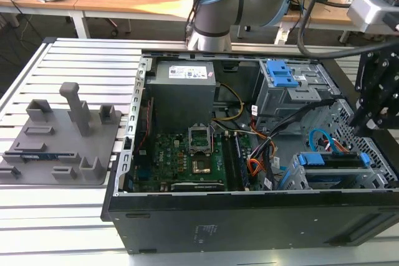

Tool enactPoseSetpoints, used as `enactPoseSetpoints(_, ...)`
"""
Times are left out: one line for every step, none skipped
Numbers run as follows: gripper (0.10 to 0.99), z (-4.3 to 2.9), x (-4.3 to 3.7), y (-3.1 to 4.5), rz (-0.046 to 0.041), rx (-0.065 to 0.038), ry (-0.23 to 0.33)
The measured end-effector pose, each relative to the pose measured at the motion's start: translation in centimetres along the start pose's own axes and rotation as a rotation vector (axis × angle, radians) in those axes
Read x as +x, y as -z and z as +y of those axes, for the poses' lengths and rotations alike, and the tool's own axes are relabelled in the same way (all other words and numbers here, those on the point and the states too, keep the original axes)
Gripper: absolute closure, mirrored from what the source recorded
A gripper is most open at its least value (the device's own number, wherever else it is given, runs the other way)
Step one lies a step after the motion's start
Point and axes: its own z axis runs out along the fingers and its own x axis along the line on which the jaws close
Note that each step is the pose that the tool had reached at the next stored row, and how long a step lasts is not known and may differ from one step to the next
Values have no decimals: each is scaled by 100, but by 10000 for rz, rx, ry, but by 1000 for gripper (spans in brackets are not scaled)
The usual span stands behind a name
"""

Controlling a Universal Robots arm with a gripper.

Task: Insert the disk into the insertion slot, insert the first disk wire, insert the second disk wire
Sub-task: 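Insert the second disk wire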

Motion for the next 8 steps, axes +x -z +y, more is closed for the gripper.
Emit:
enactPoseSetpoints(875, 1, -1, 36, 1, 8, 1)
enactPoseSetpoints(933, 2, -2, 68, 2, 27, 1)
enactPoseSetpoints(980, 3, -2, 68, 0, 34, 0)
enactPoseSetpoints(980, 3, -2, 69, 2, 37, -1)
enactPoseSetpoints(980, 3, -2, 69, 2, 39, -1)
enactPoseSetpoints(980, 3, -2, 69, 2, 40, 0)
enactPoseSetpoints(980, 3, -1, 68, 1, 44, 0)
enactPoseSetpoints(980, 3, -2, 69, 2, 46, 0)
